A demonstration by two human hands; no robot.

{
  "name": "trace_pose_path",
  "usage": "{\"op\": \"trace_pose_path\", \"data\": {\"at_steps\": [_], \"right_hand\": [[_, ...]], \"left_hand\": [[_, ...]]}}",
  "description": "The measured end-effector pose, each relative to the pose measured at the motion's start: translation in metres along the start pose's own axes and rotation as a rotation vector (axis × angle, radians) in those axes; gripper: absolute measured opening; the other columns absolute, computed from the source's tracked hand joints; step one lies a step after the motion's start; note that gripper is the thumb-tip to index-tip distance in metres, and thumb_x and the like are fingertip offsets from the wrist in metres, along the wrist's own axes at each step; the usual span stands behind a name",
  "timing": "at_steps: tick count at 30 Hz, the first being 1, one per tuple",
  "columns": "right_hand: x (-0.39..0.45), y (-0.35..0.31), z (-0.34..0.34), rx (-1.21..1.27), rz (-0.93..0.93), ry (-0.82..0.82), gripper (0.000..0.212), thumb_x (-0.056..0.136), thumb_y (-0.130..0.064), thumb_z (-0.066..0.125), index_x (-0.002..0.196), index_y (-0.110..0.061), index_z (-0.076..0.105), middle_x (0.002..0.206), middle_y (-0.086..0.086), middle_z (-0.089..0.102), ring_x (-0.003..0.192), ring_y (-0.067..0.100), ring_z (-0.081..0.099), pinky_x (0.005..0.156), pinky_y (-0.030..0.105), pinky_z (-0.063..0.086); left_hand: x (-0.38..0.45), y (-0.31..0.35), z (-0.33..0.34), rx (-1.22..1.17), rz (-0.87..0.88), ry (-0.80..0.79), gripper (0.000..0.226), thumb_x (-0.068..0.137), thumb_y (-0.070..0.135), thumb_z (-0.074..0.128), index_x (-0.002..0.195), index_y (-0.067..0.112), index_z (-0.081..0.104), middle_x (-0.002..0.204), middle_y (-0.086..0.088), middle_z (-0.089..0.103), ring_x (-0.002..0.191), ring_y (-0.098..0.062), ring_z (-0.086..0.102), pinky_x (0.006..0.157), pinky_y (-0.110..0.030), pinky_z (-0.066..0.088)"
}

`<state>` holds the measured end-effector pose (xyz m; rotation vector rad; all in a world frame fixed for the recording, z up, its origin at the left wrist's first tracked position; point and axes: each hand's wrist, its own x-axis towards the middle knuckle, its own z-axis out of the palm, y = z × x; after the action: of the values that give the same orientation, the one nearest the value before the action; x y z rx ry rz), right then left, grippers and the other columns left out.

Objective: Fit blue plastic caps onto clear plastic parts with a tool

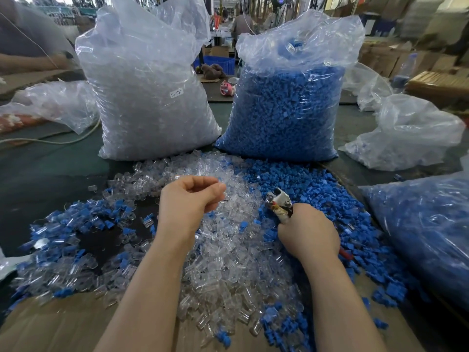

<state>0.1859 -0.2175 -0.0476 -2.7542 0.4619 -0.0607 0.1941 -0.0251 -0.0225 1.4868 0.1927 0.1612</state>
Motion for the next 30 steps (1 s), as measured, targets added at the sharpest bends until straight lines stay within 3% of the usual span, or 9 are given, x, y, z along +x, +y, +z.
{"op": "trace_pose_path", "data": {"at_steps": [6, 12, 16, 22, 26, 30], "right_hand": [[0.002, 0.000, -0.006, 0.255, -0.003, 0.088, 0.024, 0.088, -0.034, 0.052, 0.069, -0.019, 0.050, 0.065, 0.002, 0.056, 0.059, 0.021, 0.050, 0.050, 0.029, 0.031], [0.000, -0.005, -0.012, 0.700, -0.054, 0.074, 0.018, 0.080, -0.029, 0.069, 0.070, -0.017, 0.060, 0.058, -0.002, 0.055, 0.056, 0.019, 0.046, 0.057, 0.042, 0.043], [-0.003, -0.007, -0.015, 0.768, -0.114, 0.100, 0.012, 0.081, -0.027, 0.072, 0.076, -0.018, 0.065, 0.070, 0.005, 0.065, 0.064, 0.027, 0.056, 0.066, 0.048, 0.051], [-0.008, -0.014, -0.015, 0.891, -0.267, 0.126, 0.016, 0.084, -0.019, 0.074, 0.075, -0.030, 0.066, 0.072, -0.015, 0.067, 0.060, 0.002, 0.057, 0.060, 0.023, 0.049], [-0.010, -0.019, -0.013, 0.826, -0.291, 0.205, 0.017, 0.082, -0.023, 0.073, 0.074, -0.034, 0.063, 0.070, -0.016, 0.067, 0.067, 0.006, 0.061, 0.069, 0.036, 0.053], [-0.012, -0.022, -0.012, 0.787, -0.287, 0.271, 0.011, 0.082, -0.025, 0.073, 0.078, -0.024, 0.064, 0.068, -0.008, 0.065, 0.069, 0.016, 0.062, 0.070, 0.046, 0.054]], "left_hand": [[-0.005, 0.000, 0.010, -0.055, -0.029, -0.065, 0.013, 0.079, 0.002, 0.078, 0.088, 0.010, 0.073, 0.078, -0.005, 0.076, 0.074, -0.014, 0.074, 0.065, -0.019, 0.058], [-0.009, -0.001, 0.018, -0.059, -0.056, -0.124, 0.012, 0.081, 0.002, 0.076, 0.091, 0.008, 0.073, 0.077, -0.006, 0.076, 0.075, -0.016, 0.075, 0.067, -0.021, 0.059], [-0.012, -0.002, 0.024, -0.055, -0.069, -0.120, 0.012, 0.081, 0.002, 0.077, 0.090, 0.008, 0.072, 0.074, -0.005, 0.076, 0.073, -0.015, 0.075, 0.064, -0.019, 0.058], [-0.015, -0.002, 0.030, -0.042, -0.065, -0.099, 0.014, 0.079, 0.000, 0.077, 0.088, 0.009, 0.073, 0.076, -0.008, 0.076, 0.074, -0.016, 0.075, 0.064, -0.019, 0.057], [-0.018, 0.000, 0.032, -0.049, -0.042, -0.091, 0.010, 0.080, 0.003, 0.078, 0.087, 0.009, 0.074, 0.076, -0.007, 0.076, 0.073, -0.015, 0.075, 0.063, -0.018, 0.057], [-0.021, 0.002, 0.035, -0.045, -0.020, -0.098, 0.007, 0.081, 0.003, 0.078, 0.084, 0.009, 0.075, 0.074, -0.007, 0.076, 0.072, -0.017, 0.075, 0.063, -0.020, 0.057]]}}
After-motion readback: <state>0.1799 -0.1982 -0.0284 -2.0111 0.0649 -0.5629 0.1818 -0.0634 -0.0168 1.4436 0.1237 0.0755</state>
